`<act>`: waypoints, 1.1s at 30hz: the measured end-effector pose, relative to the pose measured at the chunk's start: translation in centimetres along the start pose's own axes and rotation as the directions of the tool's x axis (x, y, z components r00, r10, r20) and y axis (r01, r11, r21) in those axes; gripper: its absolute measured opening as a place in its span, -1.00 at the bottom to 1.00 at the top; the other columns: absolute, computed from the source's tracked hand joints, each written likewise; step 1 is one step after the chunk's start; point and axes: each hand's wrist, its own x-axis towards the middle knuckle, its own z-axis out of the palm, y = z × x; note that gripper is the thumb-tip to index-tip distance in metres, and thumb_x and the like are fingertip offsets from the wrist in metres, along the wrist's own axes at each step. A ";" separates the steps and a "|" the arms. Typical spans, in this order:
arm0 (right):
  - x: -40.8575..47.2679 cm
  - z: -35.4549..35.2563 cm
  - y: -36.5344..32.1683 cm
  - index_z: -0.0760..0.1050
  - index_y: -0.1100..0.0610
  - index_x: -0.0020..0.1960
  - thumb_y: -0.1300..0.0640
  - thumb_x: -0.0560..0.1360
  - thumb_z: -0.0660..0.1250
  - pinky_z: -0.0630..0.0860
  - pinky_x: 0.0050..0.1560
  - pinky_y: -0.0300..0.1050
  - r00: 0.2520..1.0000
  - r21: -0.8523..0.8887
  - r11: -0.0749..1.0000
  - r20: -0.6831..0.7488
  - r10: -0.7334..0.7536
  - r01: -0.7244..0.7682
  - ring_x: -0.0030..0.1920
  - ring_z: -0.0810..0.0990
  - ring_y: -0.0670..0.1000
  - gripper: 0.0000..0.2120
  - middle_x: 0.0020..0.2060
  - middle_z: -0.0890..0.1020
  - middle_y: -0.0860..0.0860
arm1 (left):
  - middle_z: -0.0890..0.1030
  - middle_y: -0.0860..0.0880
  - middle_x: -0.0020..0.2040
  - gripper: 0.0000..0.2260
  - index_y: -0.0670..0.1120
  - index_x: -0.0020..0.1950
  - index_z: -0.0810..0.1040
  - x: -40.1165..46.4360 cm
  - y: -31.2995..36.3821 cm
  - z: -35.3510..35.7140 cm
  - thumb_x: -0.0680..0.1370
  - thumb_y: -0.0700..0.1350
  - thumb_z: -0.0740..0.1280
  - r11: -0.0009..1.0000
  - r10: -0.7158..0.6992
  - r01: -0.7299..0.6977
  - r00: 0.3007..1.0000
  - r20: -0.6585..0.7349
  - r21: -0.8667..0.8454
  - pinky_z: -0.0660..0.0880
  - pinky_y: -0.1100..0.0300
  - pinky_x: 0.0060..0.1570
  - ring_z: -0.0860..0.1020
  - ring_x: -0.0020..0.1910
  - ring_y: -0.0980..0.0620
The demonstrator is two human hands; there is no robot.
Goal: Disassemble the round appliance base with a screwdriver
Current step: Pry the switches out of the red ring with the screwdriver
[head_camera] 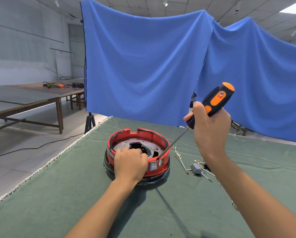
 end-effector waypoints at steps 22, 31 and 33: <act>5.1 7.3 1.1 0.38 0.11 -0.39 0.07 0.42 0.26 0.45 -0.38 -0.19 0.972 -0.326 0.945 0.215 0.094 -0.019 -0.58 0.50 -0.18 -0.76 -0.51 0.61 0.03 | 0.61 0.01 -0.24 -0.66 -0.03 -0.35 0.42 0.1 -0.1 0.1 0.46 -0.01 -0.07 0.999 0.038 -0.038 0.999 0.027 -0.008 0.29 0.10 -0.01 0.44 -0.26 0.02; 5.9 10.5 1.2 0.49 0.21 -0.14 0.05 0.44 0.26 0.57 -0.17 -0.02 0.902 -0.471 0.881 0.358 0.242 -0.050 -0.16 0.67 0.11 -0.79 -0.28 0.68 0.15 | 0.59 0.01 -0.22 -0.70 -0.02 -0.30 0.39 0.1 -0.4 0.1 0.56 -0.04 0.00 0.997 0.059 -0.060 0.998 0.040 0.039 0.29 0.11 0.00 0.35 -0.28 0.00; 5.9 10.3 1.1 0.49 0.20 -0.14 0.04 0.44 0.26 0.56 -0.18 -0.03 0.901 -0.471 0.881 0.361 0.242 -0.048 -0.19 0.67 0.08 -0.79 -0.25 0.69 0.16 | 0.59 0.01 -0.21 -0.71 -0.01 -0.29 0.40 0.0 -0.3 0.1 0.57 -0.04 0.00 0.997 0.060 -0.062 0.997 0.039 0.054 0.27 0.11 -0.02 0.36 -0.27 0.00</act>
